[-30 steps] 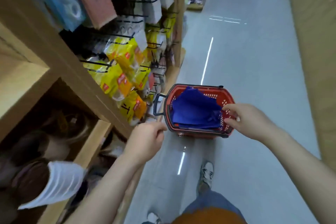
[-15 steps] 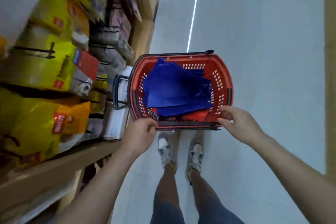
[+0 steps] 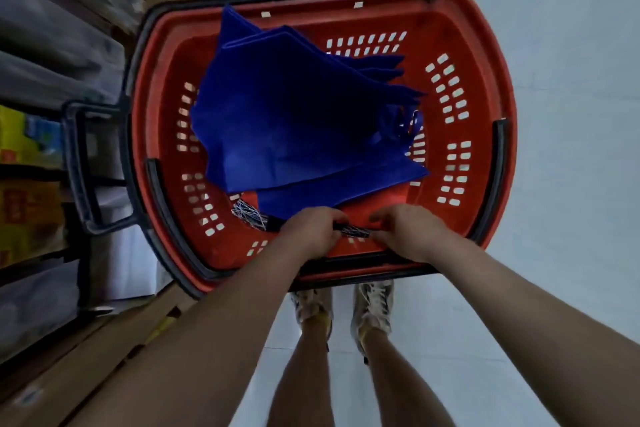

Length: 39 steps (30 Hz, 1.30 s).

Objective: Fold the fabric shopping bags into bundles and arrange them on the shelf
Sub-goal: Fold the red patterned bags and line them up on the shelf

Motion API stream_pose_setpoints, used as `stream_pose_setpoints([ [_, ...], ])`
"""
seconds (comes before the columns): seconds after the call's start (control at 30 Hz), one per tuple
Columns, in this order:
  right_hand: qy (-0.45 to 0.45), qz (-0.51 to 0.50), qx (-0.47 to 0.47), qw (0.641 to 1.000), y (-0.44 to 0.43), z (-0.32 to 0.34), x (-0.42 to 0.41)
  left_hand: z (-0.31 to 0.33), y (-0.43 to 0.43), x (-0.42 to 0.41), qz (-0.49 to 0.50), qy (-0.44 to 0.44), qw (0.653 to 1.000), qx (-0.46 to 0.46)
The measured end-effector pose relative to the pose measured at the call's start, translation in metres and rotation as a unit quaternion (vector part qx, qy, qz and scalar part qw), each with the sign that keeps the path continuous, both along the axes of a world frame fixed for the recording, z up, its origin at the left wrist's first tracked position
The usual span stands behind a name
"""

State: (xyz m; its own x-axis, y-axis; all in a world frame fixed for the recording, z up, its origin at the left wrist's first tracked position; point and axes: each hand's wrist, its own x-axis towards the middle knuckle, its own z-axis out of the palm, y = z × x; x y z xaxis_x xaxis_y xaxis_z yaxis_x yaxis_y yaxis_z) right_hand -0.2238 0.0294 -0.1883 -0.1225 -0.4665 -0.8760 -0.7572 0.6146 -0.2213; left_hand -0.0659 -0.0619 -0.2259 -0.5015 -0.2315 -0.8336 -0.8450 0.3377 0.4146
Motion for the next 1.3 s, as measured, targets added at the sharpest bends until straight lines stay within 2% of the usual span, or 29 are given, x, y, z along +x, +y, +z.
stream_pose_setpoints([
  [0.13,-0.029,-0.023,0.020,0.999,-0.003,-0.015,-0.001,-0.024,-0.003,-0.006,-0.021,-0.017,0.999,-0.018],
  [0.23,-0.052,-0.049,0.010,0.997,0.002,-0.017,-0.001,-0.027,-0.001,0.000,0.010,-0.002,1.000,-0.029],
  [0.33,-0.025,-0.121,-0.090,0.988,0.009,-0.016,-0.003,-0.013,-0.007,0.006,0.114,0.042,0.992,-0.040],
  [0.4,-0.023,-0.208,-0.164,0.964,0.009,-0.009,-0.007,0.006,-0.015,0.007,0.196,0.088,0.976,-0.045],
  [0.5,-0.027,-0.272,-0.248,0.929,0.004,0.011,-0.013,0.052,-0.029,0.011,0.309,0.149,0.939,0.023],
  [0.57,-0.013,-0.301,-0.298,0.906,0.000,0.031,-0.017,0.081,-0.037,0.016,0.275,0.140,0.948,0.073],
  [0.6,0.002,-0.314,-0.322,0.893,-0.003,0.044,-0.019,0.093,-0.040,0.020,0.243,0.130,0.959,0.068],
  [0.67,0.011,-0.335,-0.357,0.872,-0.011,0.074,-0.025,0.114,-0.043,0.025,0.221,0.139,0.965,-0.011],
  [0.73,-0.049,-0.374,-0.352,0.856,-0.020,0.111,-0.033,0.145,-0.047,0.031,0.240,0.171,0.950,-0.102],
  [0.77,-0.095,-0.381,-0.324,0.861,-0.022,0.131,-0.039,0.162,-0.049,0.034,0.259,0.184,0.938,-0.135],
  [0.87,-0.184,-0.351,-0.218,0.892,-0.022,0.193,-0.059,0.234,-0.061,0.045,0.327,0.218,0.901,-0.184],
  [0.93,-0.167,-0.327,-0.223,0.903,-0.026,0.234,-0.065,0.283,-0.068,0.054,0.340,0.227,0.887,-0.213],
  [1.0,-0.109,-0.314,-0.287,0.898,-0.037,0.273,-0.066,0.329,-0.071,0.062,0.360,0.225,0.869,-0.255],
  [1.13,-0.024,-0.272,-0.438,0.856,-0.059,0.343,-0.065,0.405,-0.067,0.075,0.411,0.191,0.826,-0.336],
  [1.23,0.034,-0.156,-0.529,0.834,-0.070,0.395,-0.055,0.448,-0.055,0.087,0.386,0.140,0.807,-0.425],
  [1.3,0.043,-0.047,-0.572,0.818,-0.074,0.433,-0.044,0.479,-0.038,0.092,0.366,0.141,0.780,-0.487],
])
